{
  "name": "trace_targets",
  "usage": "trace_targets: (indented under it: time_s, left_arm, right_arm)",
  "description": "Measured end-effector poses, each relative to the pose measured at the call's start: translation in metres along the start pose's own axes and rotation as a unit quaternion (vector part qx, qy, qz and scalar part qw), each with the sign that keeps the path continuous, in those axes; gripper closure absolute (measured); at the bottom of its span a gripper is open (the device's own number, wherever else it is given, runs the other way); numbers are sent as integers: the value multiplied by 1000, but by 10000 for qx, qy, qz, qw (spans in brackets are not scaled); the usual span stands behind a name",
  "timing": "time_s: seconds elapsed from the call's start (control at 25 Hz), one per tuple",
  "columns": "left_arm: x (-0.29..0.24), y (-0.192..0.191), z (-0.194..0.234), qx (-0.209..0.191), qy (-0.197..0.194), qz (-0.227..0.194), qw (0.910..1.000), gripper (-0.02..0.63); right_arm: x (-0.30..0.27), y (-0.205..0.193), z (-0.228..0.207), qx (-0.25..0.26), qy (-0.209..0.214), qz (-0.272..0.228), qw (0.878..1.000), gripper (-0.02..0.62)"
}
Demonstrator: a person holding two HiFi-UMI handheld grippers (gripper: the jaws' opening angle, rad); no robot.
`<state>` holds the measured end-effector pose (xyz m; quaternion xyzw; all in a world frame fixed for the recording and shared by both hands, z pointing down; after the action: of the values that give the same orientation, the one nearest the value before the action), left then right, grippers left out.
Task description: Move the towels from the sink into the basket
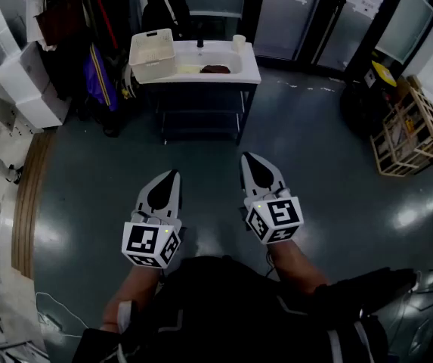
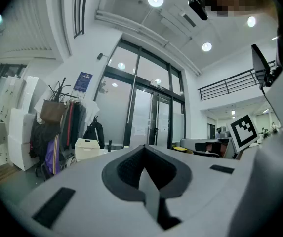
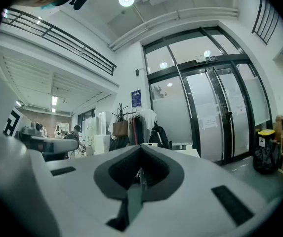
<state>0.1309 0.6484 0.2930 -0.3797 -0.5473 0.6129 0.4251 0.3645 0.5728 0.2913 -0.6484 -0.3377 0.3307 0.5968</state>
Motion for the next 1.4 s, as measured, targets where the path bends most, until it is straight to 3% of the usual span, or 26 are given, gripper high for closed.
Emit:
trace_targets:
  time_s: [0.48,0.72,1.12,1.28,1.4]
  left_arm:
    - [-5,2,6,88,-363,-44,9993,603]
    - [-4,5,13,230,-838,-264,9959,603]
    - [1,0,52,160,-880,-53,9960,603]
    - [0,-2,66,450,-1168,-265,9918,603]
    - [-5,-1,73,396,-1159,-221,9922,603]
  right_arm:
    - [-4,3,5,-118,86,-144,9998,591]
    - [-12,0,19,-109,152,-87,9998,591]
    - [-27,-5,41,-88,-173,42,9998,591]
    - [-34,-2,48,-37,9,37,10000,591]
    - [-41,2,47,38,-10,151,9999,591]
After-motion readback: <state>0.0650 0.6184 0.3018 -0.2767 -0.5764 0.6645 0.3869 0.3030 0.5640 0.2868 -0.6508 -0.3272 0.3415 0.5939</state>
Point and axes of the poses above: the fingertips, and each gripper's own axes: x backward along the fingers, z to its left, y out of its top, the point moved 10 cm from there along x, backward along the fingers, and after that the axes turned 2 degrees about -y, right-handed, at the moved point
